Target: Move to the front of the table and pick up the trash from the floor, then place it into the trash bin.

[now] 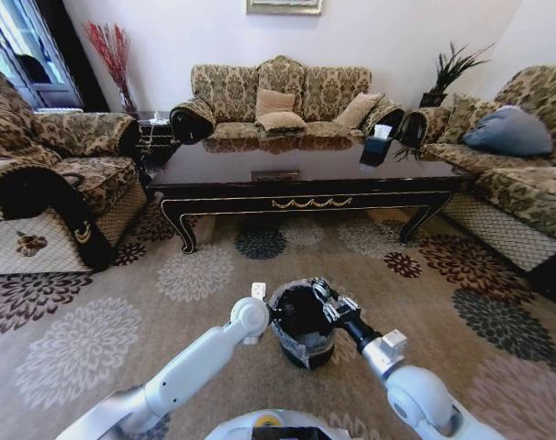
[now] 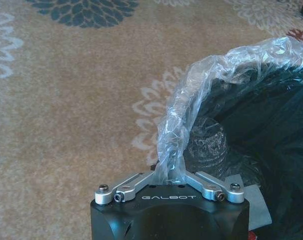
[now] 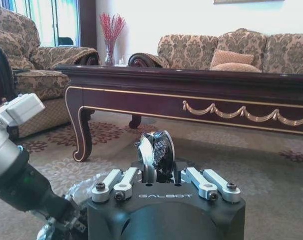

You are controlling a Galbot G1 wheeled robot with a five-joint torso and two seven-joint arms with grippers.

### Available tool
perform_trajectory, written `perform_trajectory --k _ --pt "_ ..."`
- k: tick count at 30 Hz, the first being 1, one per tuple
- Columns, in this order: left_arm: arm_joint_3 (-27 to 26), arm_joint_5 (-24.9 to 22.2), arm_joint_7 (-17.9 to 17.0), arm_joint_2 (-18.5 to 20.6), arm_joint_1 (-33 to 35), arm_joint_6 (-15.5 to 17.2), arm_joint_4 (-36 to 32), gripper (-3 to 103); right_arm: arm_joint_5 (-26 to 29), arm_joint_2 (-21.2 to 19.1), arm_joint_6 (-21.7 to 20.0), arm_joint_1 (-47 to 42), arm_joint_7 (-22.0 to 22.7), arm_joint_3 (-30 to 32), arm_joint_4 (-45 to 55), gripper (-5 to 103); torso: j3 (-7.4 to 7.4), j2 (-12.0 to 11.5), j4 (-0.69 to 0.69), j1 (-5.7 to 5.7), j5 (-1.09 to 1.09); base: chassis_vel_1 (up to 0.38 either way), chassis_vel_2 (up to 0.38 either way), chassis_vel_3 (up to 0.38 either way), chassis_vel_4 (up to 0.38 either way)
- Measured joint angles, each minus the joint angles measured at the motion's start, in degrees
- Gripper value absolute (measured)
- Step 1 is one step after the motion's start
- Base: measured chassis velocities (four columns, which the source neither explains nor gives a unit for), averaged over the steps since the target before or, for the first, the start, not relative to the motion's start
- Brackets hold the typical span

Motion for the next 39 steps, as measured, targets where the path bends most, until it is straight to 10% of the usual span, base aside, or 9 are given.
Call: perform_trajectory --k 22,39 --pt "-7.9 0.8 0.7 6.3 3.8 -0.4 -4.1 0 -0.2 2.5 -0.1 -1.7 0.1 1.4 -0.3 99 0.01 0.0 0.00 0.00 -0.02 0.000 0.000 0.000 0.000" --pt "-28.9 0.1 6.5 23.2 17.8 -1.8 -8.2 0 -3.0 4.7 1.6 -4.2 -0.3 2.3 -0.9 100 0.00 0.0 0.01 0.00 -0.01 0.000 0.000 0.000 0.000"
